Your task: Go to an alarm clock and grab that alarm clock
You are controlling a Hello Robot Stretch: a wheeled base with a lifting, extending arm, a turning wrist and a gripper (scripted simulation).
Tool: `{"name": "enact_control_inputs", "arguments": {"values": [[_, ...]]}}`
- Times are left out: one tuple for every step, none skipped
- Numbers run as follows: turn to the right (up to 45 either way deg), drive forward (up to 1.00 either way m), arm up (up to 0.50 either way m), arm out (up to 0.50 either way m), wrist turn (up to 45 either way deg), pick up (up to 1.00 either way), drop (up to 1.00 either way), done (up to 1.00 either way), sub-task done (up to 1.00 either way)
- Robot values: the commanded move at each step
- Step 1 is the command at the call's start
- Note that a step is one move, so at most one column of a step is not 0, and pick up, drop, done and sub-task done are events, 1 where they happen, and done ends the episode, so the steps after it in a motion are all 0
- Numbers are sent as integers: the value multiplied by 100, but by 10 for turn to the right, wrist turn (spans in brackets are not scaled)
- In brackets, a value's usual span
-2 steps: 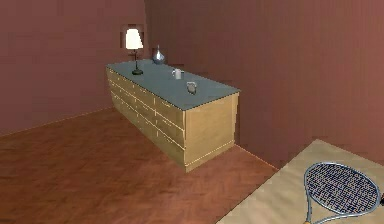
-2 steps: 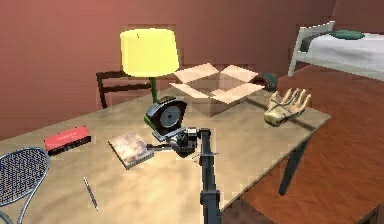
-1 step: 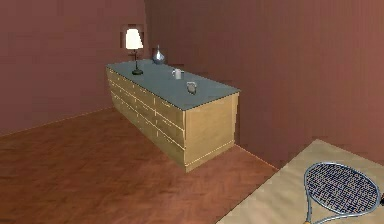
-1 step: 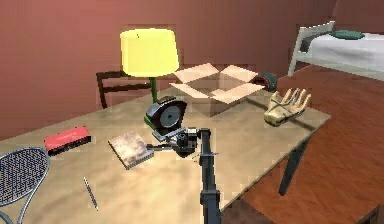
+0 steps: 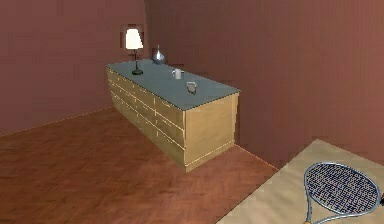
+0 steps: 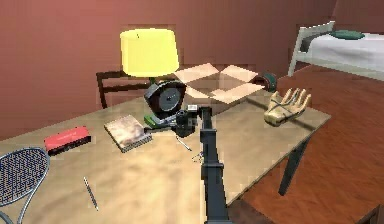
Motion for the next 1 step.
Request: {"name": "enact_control_inputs", "arguments": {"values": [[0, 0, 0, 0, 0, 0, 0, 100, 0]]}}
